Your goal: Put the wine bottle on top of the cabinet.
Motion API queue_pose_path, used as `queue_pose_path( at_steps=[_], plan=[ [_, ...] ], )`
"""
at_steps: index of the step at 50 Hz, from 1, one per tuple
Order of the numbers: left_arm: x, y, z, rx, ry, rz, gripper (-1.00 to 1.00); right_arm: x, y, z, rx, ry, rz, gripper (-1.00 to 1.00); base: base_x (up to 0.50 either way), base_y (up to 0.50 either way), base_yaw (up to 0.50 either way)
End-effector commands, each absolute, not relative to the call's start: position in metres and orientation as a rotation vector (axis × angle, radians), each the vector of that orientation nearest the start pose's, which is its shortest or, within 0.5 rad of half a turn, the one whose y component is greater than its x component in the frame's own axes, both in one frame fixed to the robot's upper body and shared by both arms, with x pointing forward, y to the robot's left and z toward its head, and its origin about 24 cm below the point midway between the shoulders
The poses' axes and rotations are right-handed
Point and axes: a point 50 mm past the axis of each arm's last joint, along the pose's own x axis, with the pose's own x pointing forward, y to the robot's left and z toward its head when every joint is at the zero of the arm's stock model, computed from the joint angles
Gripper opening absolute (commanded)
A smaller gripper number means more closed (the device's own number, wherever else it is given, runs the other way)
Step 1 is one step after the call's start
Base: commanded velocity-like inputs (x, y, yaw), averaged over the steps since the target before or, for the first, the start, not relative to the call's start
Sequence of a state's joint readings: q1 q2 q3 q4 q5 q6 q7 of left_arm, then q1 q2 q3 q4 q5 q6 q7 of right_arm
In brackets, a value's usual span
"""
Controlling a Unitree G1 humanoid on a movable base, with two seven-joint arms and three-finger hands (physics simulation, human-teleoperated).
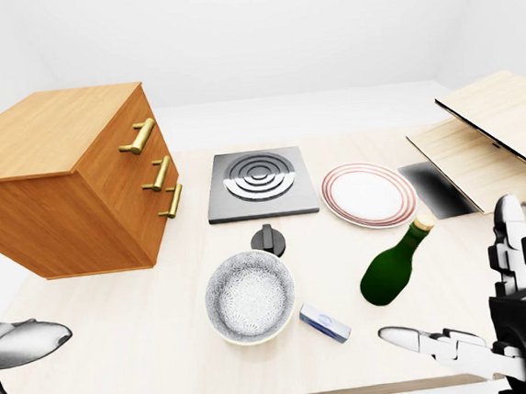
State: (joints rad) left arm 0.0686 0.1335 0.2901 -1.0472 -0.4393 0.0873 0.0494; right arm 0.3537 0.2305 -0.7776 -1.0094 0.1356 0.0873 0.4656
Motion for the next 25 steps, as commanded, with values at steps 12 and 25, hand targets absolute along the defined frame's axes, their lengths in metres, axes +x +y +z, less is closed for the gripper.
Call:
queue_pose_path(
  at_steps=[12, 25],
  plan=[
    [0.145, 0.190, 0.240, -0.133, -0.910, 0.020, 1.00, 0.106, -0.251, 0.152, -0.235, -0.325, -0.354, 1.00, 0.00, 0.00, 0.00],
    [0.145, 0.189, 0.240, -0.112, -0.917, 0.023, 1.00, 0.113, -0.259, 0.130, -0.169, -0.248, -0.373, 1.00, 0.00, 0.00, 0.00]
  ],
)
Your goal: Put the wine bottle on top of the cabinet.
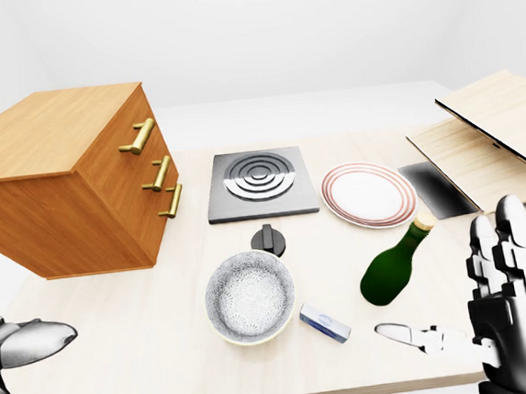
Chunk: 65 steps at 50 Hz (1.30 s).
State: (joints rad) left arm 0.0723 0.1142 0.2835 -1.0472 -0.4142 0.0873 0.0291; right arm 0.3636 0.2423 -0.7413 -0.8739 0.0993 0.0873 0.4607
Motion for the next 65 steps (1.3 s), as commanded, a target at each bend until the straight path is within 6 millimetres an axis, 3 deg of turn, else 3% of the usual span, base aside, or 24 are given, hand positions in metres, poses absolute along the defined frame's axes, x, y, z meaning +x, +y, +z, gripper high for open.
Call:
queue_pose_path(
  at_steps=[1, 45, 65],
  plan=[
    [0.145, 0.189, 0.240, -0.111, -0.918, 0.023, 1.00, 0.114, -0.260, 0.128, -0.164, -0.243, -0.374, 1.00, 0.00, 0.00, 0.00],
    [0.144, 0.189, 0.237, -0.086, -0.911, 0.035, 1.00, 0.142, -0.281, 0.068, -0.018, -0.040, -0.402, 1.00, 0.00, 0.00, 0.00],
    [0.147, 0.186, 0.232, -0.072, -0.885, 0.031, 1.00, 0.159, -0.285, 0.068, -0.033, -0.040, -0.392, 1.00, 0.00, 0.00, 0.00]
  ],
)
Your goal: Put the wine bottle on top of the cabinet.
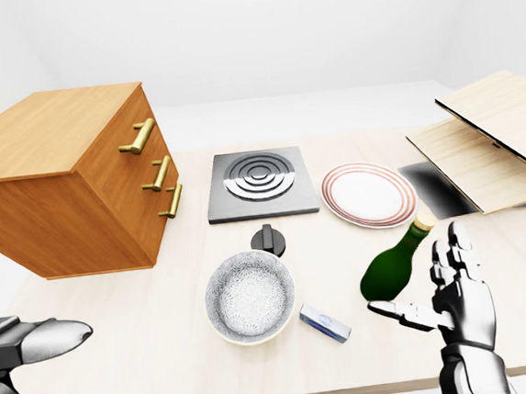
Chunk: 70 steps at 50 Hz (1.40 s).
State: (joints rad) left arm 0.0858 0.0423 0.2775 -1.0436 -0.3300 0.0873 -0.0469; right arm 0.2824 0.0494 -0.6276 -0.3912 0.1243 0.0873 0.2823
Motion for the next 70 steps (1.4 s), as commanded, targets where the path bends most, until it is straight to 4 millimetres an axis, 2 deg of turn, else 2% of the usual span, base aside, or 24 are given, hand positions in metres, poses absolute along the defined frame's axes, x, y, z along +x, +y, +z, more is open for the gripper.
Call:
queue_pose_path(
  at_steps=[1, 12, 18, 39, 52, 53, 54, 55, 57, 65, 70],
  plan=[
    [0.147, 0.186, 0.232, -0.071, -0.885, 0.031, 1.00, 0.160, -0.285, 0.068, -0.034, -0.041, -0.391, 1.00, 0.00, 0.00, 0.00],
    [0.149, 0.187, 0.228, -0.065, -0.863, 0.035, 1.00, 0.167, -0.286, 0.071, -0.044, -0.050, -0.384, 1.00, 0.00, 0.00, 0.00],
    [0.150, 0.186, 0.226, -0.066, -0.851, 0.034, 1.00, 0.171, -0.286, 0.080, -0.068, -0.087, -0.377, 1.00, 0.00, 0.00, 0.00],
    [0.153, 0.185, 0.220, -0.063, -0.811, 0.033, 1.00, 0.187, -0.286, 0.067, -0.044, -0.037, -0.362, 1.00, 0.00, 0.00, 0.00],
    [0.156, 0.186, 0.214, -0.062, -0.778, 0.032, 1.00, 0.194, -0.288, 0.078, -0.077, -0.073, -0.356, 1.00, 0.00, 0.00, 0.00],
    [0.156, 0.186, 0.215, -0.062, -0.781, 0.033, 1.00, 0.194, -0.288, 0.079, -0.075, -0.076, -0.356, 0.85, 0.00, 0.00, 0.00],
    [0.156, 0.186, 0.215, -0.063, -0.780, 0.033, 1.00, 0.195, -0.288, 0.078, -0.072, -0.076, -0.354, 0.28, 0.00, 0.00, 0.00],
    [0.155, 0.186, 0.215, -0.062, -0.783, 0.033, 1.00, 0.195, -0.287, 0.079, -0.072, -0.077, -0.353, -0.07, 0.00, 0.00, 0.00],
    [0.155, 0.186, 0.215, -0.061, -0.780, 0.032, 1.00, 0.195, -0.286, 0.077, -0.062, -0.074, -0.341, -1.00, 0.00, 0.00, 0.00],
    [0.155, 0.186, 0.216, -0.057, -0.787, 0.033, 1.00, 0.191, -0.285, 0.073, -0.049, -0.058, -0.343, -1.00, 0.00, 0.00, 0.00],
    [0.154, 0.185, 0.217, -0.059, -0.791, 0.030, 1.00, 0.186, -0.281, 0.078, -0.057, -0.083, -0.340, -1.00, 0.00, 0.00, 0.00]
  ],
)
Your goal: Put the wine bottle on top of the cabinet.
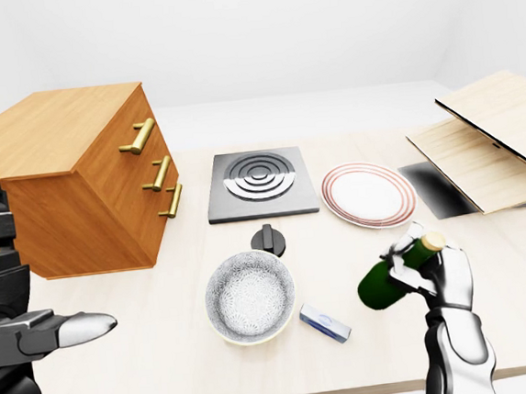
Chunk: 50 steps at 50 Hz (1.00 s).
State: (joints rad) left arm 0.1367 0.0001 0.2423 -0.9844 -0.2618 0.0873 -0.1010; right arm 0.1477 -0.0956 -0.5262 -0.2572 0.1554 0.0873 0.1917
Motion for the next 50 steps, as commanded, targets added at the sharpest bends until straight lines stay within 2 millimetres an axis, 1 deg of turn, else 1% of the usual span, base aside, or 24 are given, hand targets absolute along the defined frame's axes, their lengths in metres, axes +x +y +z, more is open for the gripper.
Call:
queue_pose_path(
  at_steps=[1, 6, 7, 9, 10, 11, 13, 14, 17, 18, 19, 20, 22, 23, 28, 34, 40, 48, 50],
  plan=[
    [0.154, 0.185, 0.217, -0.059, -0.791, 0.031, 1.00, 0.186, -0.280, 0.081, -0.061, -0.093, -0.339, -1.00, 0.00, 0.00, 0.00],
    [0.154, 0.187, 0.216, -0.058, -0.788, 0.036, 1.00, 0.183, -0.274, 0.094, -0.084, -0.145, -0.326, -1.00, 0.00, 0.00, 0.00],
    [0.154, 0.188, 0.215, -0.057, -0.783, 0.038, 1.00, 0.181, -0.272, 0.101, -0.094, -0.177, -0.324, -1.00, 0.00, 0.00, 0.00],
    [0.154, 0.188, 0.216, -0.057, -0.785, 0.039, 1.00, 0.180, -0.270, 0.108, -0.108, -0.204, -0.321, -1.00, 0.00, 0.00, 0.00],
    [0.154, 0.189, 0.216, -0.057, -0.786, 0.041, 1.00, 0.177, -0.267, 0.119, -0.126, -0.252, -0.315, -1.00, 0.00, 0.00, 0.00],
    [0.154, 0.189, 0.216, -0.057, -0.789, 0.041, 1.00, 0.175, -0.265, 0.124, -0.136, -0.273, -0.312, -1.00, 0.00, 0.00, 0.00],
    [0.154, 0.189, 0.216, -0.058, -0.791, 0.042, 1.00, 0.170, -0.260, 0.140, -0.171, -0.339, -0.301, -1.00, 0.00, 0.00, 0.00],
    [0.154, 0.189, 0.216, -0.058, -0.788, 0.042, 1.00, 0.166, -0.256, 0.152, -0.192, -0.391, -0.292, -1.00, 0.00, 0.00, 0.00],
    [0.154, 0.190, 0.216, -0.060, -0.790, 0.043, 1.00, 0.158, -0.247, 0.176, -0.246, -0.497, -0.276, -1.00, 0.00, 0.00, 0.00],
    [0.153, 0.190, 0.217, -0.062, -0.794, 0.044, 1.00, 0.152, -0.240, 0.192, -0.274, -0.578, -0.257, -1.00, 0.00, 0.00, 0.00],
    [0.153, 0.190, 0.217, -0.062, -0.796, 0.044, 1.00, 0.149, -0.236, 0.201, -0.298, -0.622, -0.251, -1.00, 0.00, 0.00, 0.00],
    [0.152, 0.191, 0.219, -0.063, -0.806, 0.046, 1.00, 0.143, -0.230, 0.215, -0.329, -0.701, -0.237, -1.00, 0.00, 0.00, 0.00],
    [0.151, 0.192, 0.220, -0.063, -0.813, 0.049, 1.00, 0.135, -0.221, 0.234, -0.374, -0.811, -0.218, -1.00, 0.00, 0.00, 0.00],
    [0.151, 0.192, 0.220, -0.063, -0.814, 0.050, 1.00, 0.133, -0.219, 0.239, -0.391, -0.842, -0.210, -1.00, 0.00, 0.00, 0.00],
    [0.149, 0.193, 0.221, -0.064, -0.818, 0.052, 1.00, 0.134, -0.214, 0.255, -0.373, -0.953, -0.176, -1.00, 0.00, 0.00, 0.00],
    [0.147, 0.194, 0.223, -0.064, -0.831, 0.056, 1.00, 0.134, -0.209, 0.272, -0.276, -1.069, -0.129, -1.00, 0.00, 0.00, 0.00],
    [0.146, 0.195, 0.224, -0.065, -0.839, 0.058, 1.00, 0.134, -0.206, 0.284, -0.200, -1.140, -0.097, -1.00, 0.00, 0.00, 0.00],
    [0.145, 0.196, 0.224, -0.063, -0.840, 0.062, 1.00, 0.134, -0.199, 0.291, -0.234, -1.212, -0.083, -1.00, 0.00, 0.00, 0.00],
    [0.145, 0.196, 0.224, -0.063, -0.841, 0.063, 1.00, 0.138, -0.196, 0.294, -0.250, -1.226, -0.076, -1.00, 0.00, 0.00, 0.00]
  ],
)
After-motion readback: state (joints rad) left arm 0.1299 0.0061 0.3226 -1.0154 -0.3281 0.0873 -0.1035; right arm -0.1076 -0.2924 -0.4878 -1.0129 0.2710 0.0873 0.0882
